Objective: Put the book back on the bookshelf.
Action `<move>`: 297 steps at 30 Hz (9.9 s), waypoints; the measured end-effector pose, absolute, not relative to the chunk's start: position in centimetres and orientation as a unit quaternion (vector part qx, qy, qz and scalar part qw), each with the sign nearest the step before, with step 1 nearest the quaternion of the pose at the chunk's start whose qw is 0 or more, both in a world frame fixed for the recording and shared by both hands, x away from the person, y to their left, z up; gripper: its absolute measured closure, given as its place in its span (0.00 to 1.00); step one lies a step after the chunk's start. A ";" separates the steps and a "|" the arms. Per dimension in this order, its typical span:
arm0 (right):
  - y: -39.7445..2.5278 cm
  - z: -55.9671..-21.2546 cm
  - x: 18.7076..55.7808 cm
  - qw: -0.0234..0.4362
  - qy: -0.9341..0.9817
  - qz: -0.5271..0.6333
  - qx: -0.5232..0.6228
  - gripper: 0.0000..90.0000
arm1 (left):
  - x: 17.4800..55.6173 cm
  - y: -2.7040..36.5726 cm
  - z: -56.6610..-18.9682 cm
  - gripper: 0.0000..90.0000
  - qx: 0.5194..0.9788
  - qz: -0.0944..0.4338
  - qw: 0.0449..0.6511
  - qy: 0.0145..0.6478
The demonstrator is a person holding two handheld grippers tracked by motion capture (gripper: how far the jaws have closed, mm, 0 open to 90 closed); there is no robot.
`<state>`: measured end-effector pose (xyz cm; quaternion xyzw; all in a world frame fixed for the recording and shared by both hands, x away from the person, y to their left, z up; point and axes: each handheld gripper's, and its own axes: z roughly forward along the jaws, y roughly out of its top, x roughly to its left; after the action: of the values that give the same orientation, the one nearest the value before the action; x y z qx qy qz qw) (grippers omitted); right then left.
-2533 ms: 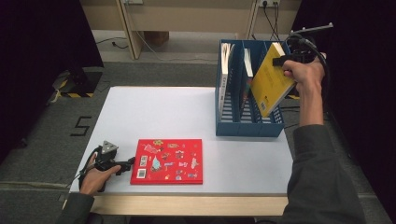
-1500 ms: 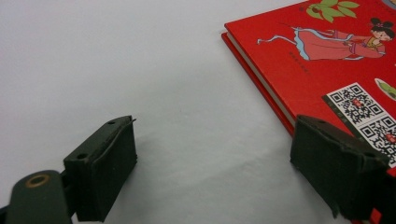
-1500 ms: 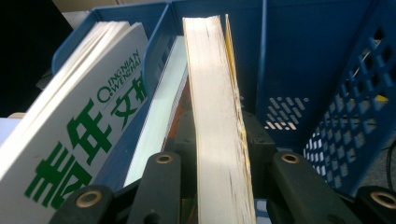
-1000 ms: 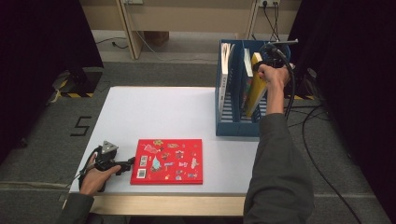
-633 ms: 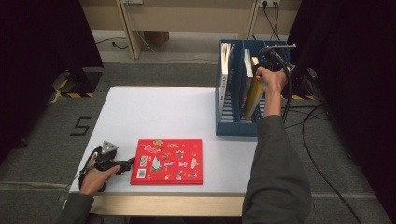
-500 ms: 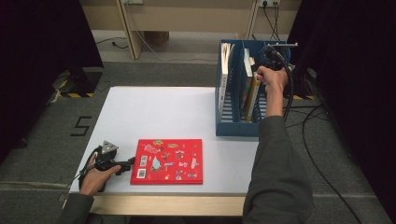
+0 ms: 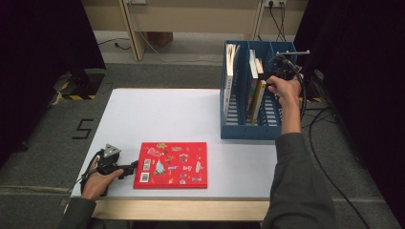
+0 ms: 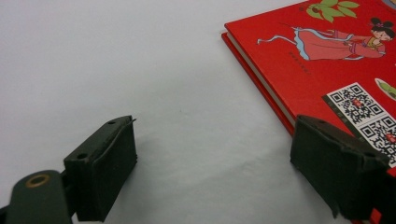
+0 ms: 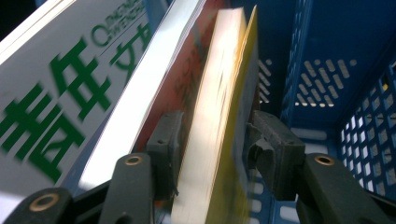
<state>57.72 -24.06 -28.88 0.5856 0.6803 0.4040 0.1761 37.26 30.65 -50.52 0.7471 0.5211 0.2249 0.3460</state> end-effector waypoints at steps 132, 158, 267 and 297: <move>-19.0 -40.6 43.1 0.117 0.785 0.407 0.451 0.33 | 37.4 31.1 -50.5 0.15 0.738 0.232 0.341 0.534; -13.5 -45.5 42.4 0.051 0.827 0.372 0.418 0.23 | 37.4 31.1 -50.5 0.15 0.738 0.232 0.341 0.534; -5.2 -33.2 42.9 0.035 0.814 0.435 0.383 0.36 | 34.8 24.3 -50.2 0.00 0.794 0.218 0.324 0.466; 2.3 -26.0 39.3 0.060 0.875 0.401 0.264 0.35 | 35.8 21.0 -50.4 0.00 0.791 0.217 0.340 0.459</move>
<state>39.31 2.31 -26.01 0.2639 0.8752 0.4009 0.0604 35.81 21.02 -50.45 0.7914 0.4589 0.2175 0.3404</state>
